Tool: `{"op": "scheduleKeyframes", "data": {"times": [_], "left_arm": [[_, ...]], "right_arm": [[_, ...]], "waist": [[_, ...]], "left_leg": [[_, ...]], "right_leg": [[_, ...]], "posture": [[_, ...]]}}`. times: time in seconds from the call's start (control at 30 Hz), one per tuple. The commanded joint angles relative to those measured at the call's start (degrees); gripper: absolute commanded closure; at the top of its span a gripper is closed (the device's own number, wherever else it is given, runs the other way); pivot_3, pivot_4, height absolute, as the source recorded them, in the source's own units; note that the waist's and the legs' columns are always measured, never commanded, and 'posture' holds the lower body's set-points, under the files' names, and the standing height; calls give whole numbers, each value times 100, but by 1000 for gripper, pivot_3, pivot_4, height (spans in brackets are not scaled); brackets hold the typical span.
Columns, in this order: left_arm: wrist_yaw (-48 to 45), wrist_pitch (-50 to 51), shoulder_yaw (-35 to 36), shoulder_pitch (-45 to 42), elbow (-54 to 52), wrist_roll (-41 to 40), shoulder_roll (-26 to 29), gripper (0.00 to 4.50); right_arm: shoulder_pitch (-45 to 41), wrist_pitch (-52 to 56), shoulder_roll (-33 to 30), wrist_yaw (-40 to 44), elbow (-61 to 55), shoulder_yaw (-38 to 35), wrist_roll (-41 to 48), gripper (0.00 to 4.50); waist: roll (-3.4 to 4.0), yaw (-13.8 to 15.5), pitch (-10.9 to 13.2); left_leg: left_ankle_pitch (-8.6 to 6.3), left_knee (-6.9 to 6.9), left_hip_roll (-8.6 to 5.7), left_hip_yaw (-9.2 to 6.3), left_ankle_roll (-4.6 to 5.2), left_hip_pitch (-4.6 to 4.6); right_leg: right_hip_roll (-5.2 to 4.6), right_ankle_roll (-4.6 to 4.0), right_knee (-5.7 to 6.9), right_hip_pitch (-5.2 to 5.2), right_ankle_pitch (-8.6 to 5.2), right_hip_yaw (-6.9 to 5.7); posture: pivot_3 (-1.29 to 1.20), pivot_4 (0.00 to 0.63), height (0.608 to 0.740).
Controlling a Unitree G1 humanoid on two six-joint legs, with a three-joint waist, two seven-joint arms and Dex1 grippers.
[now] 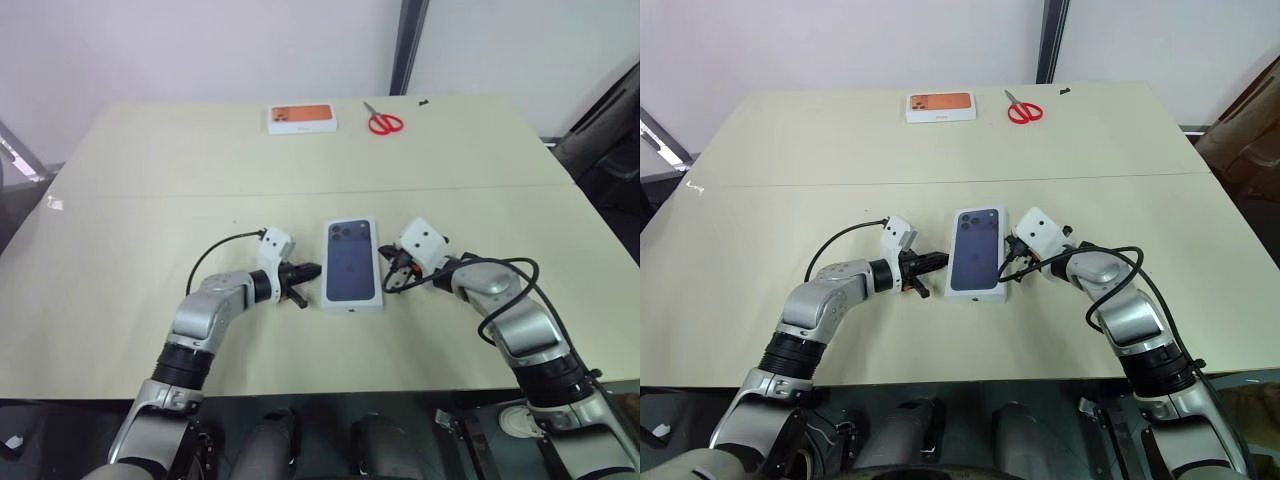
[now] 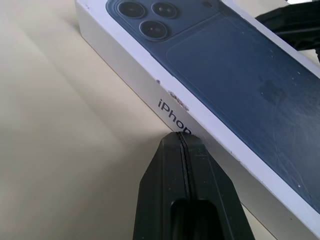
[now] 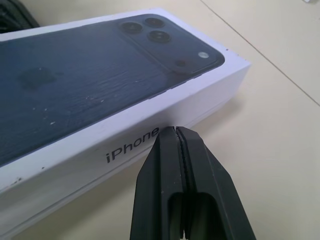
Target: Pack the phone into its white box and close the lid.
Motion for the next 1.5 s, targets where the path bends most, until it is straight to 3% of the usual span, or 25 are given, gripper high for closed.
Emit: {"op": "scheduleKeyframes", "data": {"times": [0.03,0.63,0.87,1.27,1.5], "left_arm": [[-22,-22,77,-185,-170,-145,-117,4500],[-167,-110,-192,-192,-125,83,-233,4500],[-77,-80,12,-187,-139,7,-294,4500],[-39,-52,147,-28,-260,-43,-177,4500],[33,-126,263,-101,-242,-92,-194,4500]], "right_arm": [[-44,-121,-6,92,-214,28,-55,4470],[47,-174,-119,267,-116,141,-435,4470],[97,-203,-134,302,-73,204,-569,4470],[-308,-643,-562,240,587,-97,-798,4470],[-585,-749,-375,171,600,-484,-450,4470]], "waist": [[0,0,0],[0,3,0],[0,-2,0],[0,1,0],[0,-5,0]], "left_leg": [[0,0,0,0,0,0],[2,1,0,0,-4,0],[2,1,0,0,-4,0],[3,1,0,1,-6,0],[4,0,1,1,-6,0]], "right_leg": [[0,0,0,0,0,0],[0,0,0,1,0,0],[0,0,0,0,0,0],[0,0,0,0,0,0],[1,0,0,-1,0,0]], "posture": [[0,150,734],[0,150,734],[0,150,734],[0,150,734],[0,150,734]]}}
